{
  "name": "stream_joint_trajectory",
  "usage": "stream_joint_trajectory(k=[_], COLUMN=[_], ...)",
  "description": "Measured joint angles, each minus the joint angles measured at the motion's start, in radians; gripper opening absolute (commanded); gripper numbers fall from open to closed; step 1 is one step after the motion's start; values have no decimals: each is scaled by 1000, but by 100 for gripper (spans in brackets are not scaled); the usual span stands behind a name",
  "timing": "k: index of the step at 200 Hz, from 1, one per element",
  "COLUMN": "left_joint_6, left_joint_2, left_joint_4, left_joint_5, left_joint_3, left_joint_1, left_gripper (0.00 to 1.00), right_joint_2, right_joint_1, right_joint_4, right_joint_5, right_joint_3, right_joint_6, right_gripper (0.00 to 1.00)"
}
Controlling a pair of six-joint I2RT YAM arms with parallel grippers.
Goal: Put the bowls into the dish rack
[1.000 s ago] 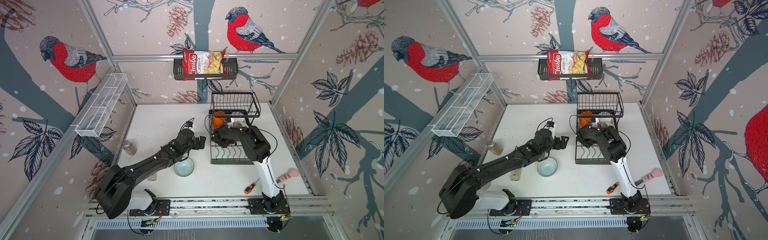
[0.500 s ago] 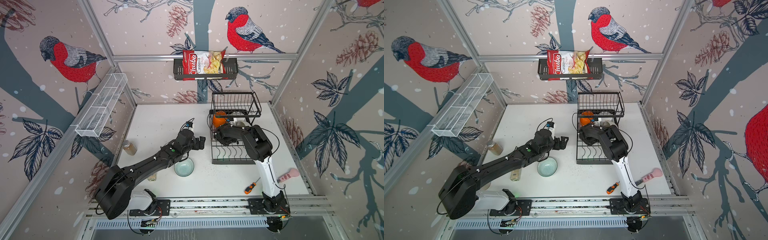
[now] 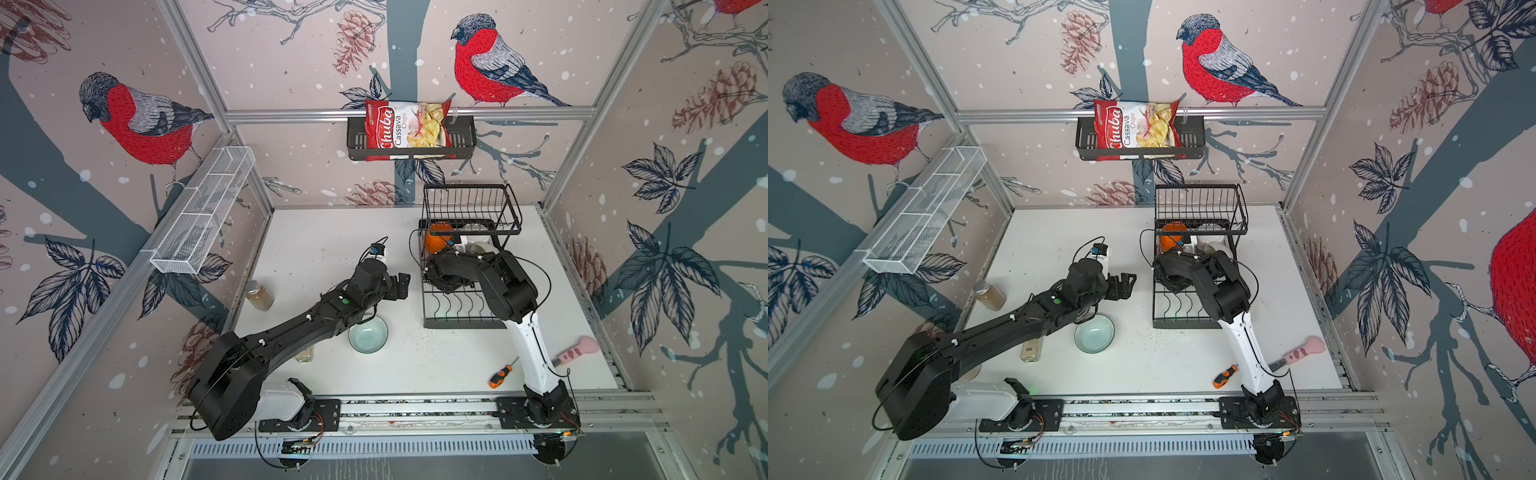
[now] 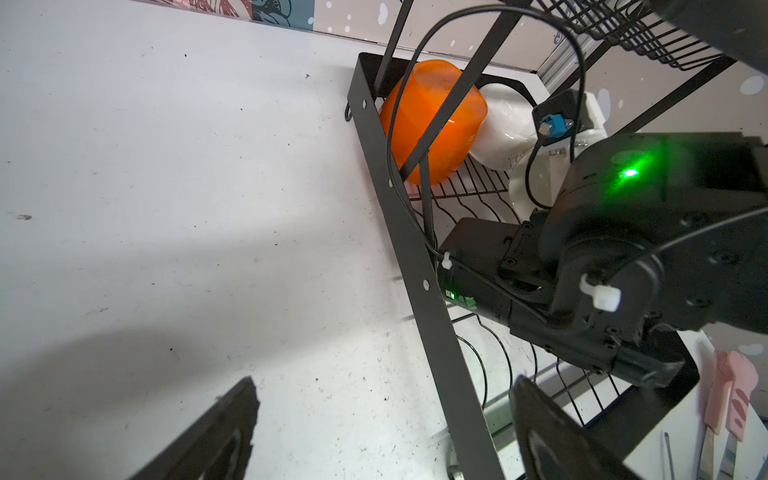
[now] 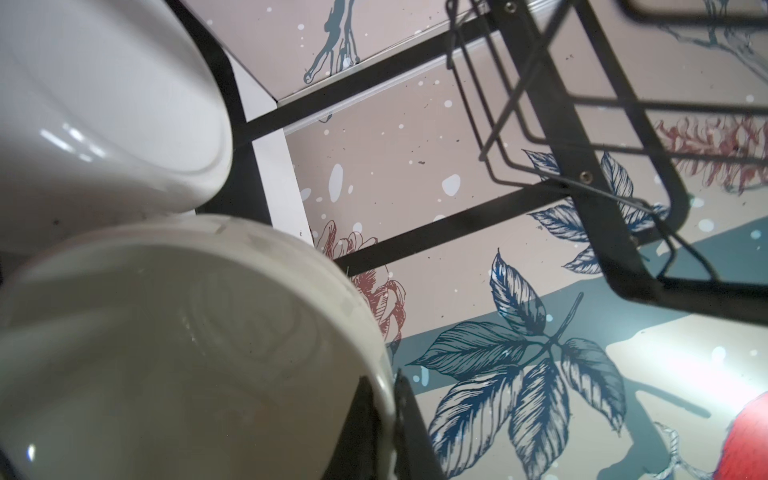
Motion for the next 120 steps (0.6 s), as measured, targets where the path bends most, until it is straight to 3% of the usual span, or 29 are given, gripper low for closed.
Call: stream_joint_trajectory(k=[37,120], left_joint_6=[0,0], left_joint_2=[0,-2], left_joint_4=[0,0], left_joint_5=[-5,-18], left_joint_3=[-5,-11], left_joint_1=[0,1], left_gripper=[94,94], right_joint_2=[5,-17], right_joint_1=[14,23], right_joint_4=[10,69], right_joint_5=[0,-84], right_joint_3=[2,5], right_joint_6=[-16,-27], right_gripper=[21,24])
